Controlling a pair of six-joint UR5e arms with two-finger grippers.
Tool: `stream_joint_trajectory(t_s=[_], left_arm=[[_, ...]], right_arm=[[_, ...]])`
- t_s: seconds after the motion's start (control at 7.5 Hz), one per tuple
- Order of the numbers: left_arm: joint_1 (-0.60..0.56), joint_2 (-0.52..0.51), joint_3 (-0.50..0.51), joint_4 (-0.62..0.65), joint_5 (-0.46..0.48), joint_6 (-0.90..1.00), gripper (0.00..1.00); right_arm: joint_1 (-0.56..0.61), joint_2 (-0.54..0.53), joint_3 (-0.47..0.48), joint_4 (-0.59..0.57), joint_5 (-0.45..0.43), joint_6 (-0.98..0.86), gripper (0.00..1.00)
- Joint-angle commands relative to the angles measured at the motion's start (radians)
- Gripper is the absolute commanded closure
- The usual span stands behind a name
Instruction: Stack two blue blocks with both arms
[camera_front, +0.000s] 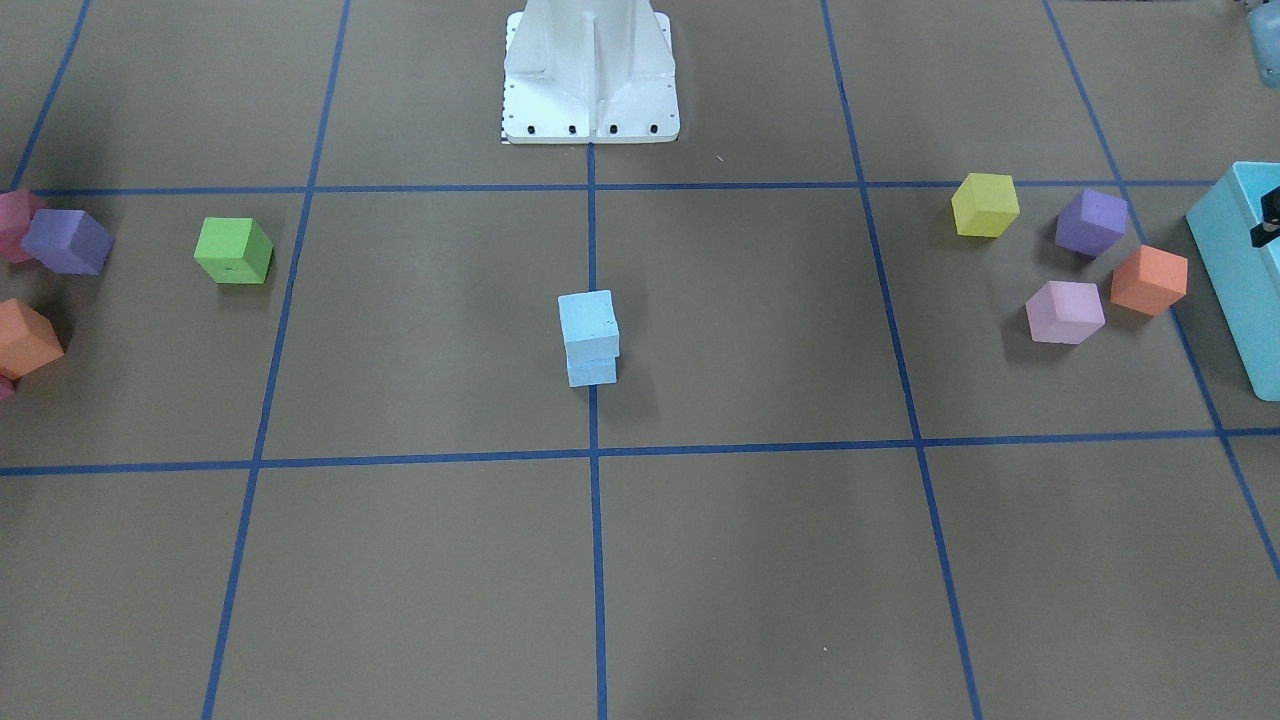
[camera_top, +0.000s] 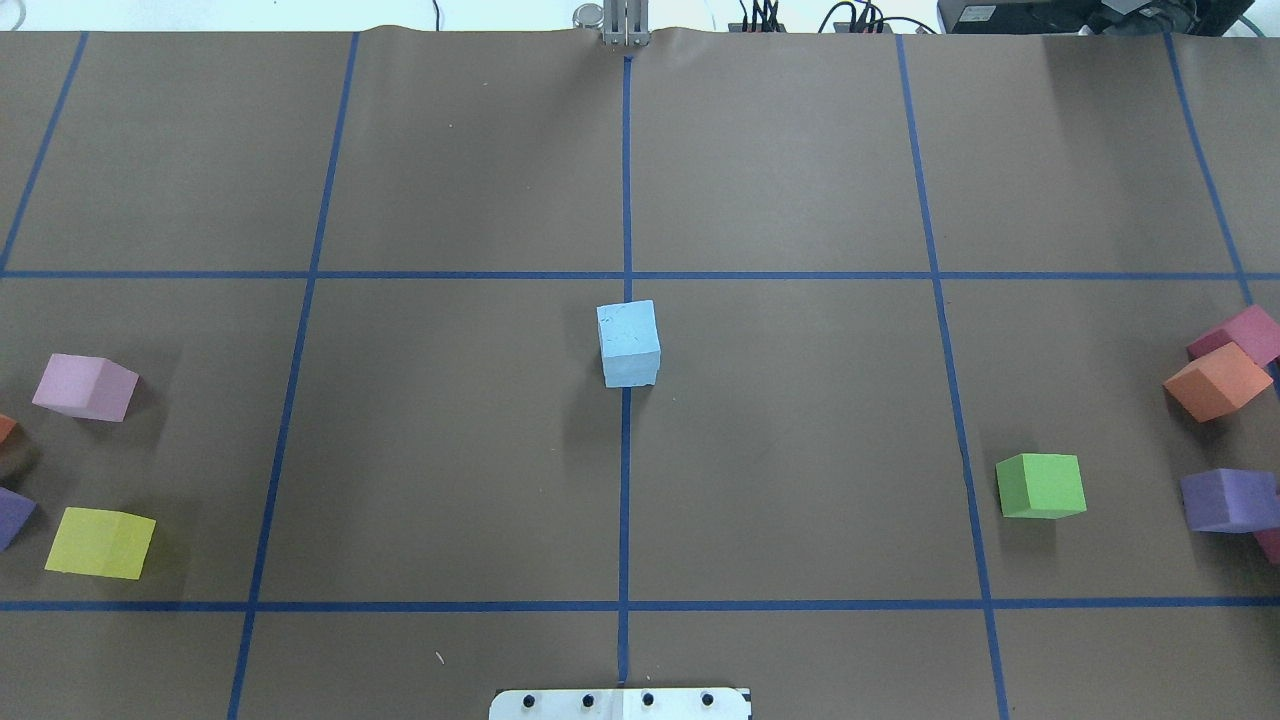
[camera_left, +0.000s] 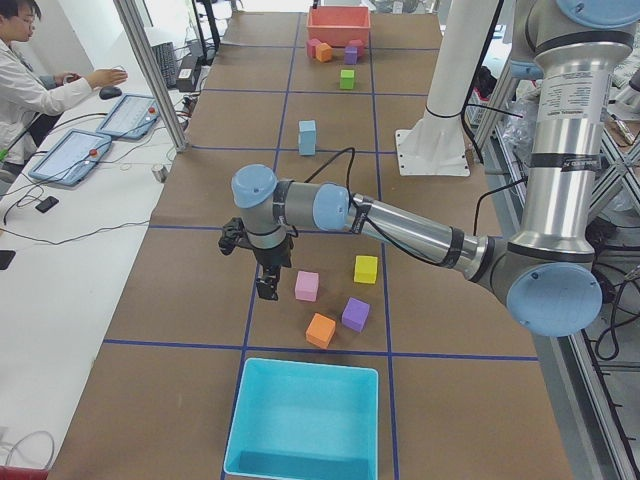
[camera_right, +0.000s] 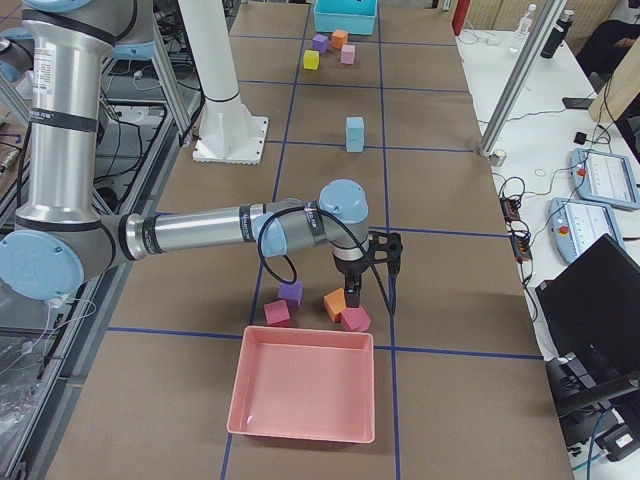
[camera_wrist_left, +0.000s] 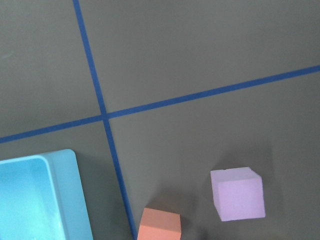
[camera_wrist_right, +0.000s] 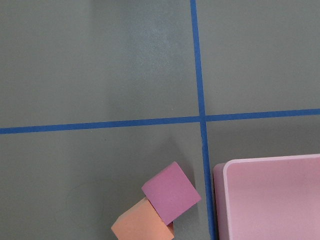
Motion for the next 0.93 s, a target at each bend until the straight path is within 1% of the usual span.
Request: stream_joint_trajectory(t_s=[0.0,0.4,0.8], left_arm=[[-0.007,0.091,0.051,-0.143,-0.001,0.015,0.01],[-0.007,0.101,0.057,-0.145,-0.028,0.015,0.01],[-0.007,0.101,0.062,-0.145,-0.028,0.015,0.01]], right_arm=[[0.000,-0.003,0.001,-0.002,0.004,0.000,0.00],[0.000,-0.003,0.003,-0.002,0.025,0.000,0.00],[0.000,-0.003,0.003,-0.002,0.025,0.000,0.00]])
